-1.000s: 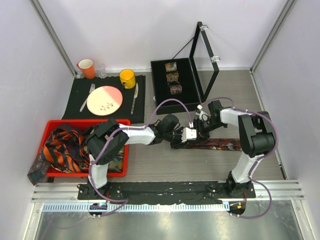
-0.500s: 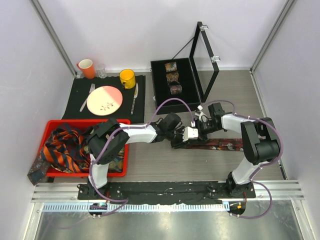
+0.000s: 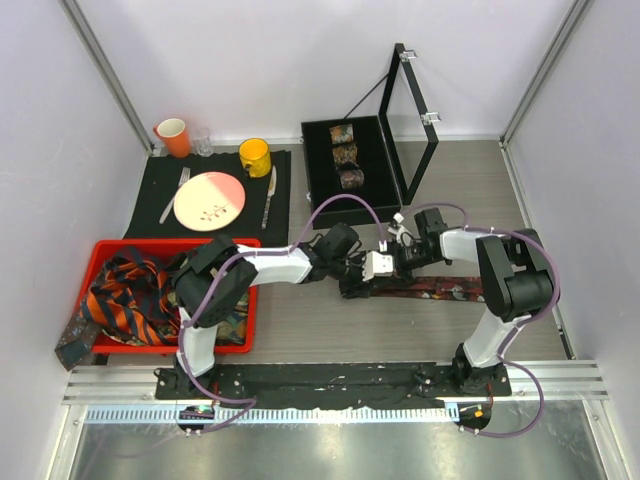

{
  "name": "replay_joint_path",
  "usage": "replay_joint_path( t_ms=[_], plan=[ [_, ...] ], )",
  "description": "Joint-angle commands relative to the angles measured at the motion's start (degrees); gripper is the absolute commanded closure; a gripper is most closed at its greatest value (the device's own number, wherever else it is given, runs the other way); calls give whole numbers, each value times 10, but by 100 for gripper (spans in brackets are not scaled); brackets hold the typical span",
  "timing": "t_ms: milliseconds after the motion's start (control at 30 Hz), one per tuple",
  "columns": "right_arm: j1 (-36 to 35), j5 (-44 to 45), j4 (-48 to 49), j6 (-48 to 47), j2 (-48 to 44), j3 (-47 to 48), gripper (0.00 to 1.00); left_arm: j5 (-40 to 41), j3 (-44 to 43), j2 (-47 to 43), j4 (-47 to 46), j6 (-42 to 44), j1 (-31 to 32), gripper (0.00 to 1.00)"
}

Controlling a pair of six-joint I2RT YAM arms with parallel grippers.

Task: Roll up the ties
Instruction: Roll the tie at the center of the board.

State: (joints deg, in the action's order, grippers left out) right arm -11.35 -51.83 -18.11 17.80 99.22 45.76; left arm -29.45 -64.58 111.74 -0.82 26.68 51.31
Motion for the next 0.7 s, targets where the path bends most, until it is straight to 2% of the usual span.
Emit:
replay_joint_path(
  t_ms=[0, 67, 300, 667],
  plan=[
    [19, 128, -53, -73, 43, -3, 99, -31, 41, 1, 29, -20, -20, 45],
    [25, 134, -61, -73, 55, -1, 99, -45, 45, -2, 11, -37, -29, 40],
    [32, 165, -81, -69, 69, 16, 99, -76, 53, -14, -83, -61, -34, 38],
    [53, 202, -120, -72, 111, 49, 99, -81, 35, 8, -104, -75, -34, 39]
  ],
)
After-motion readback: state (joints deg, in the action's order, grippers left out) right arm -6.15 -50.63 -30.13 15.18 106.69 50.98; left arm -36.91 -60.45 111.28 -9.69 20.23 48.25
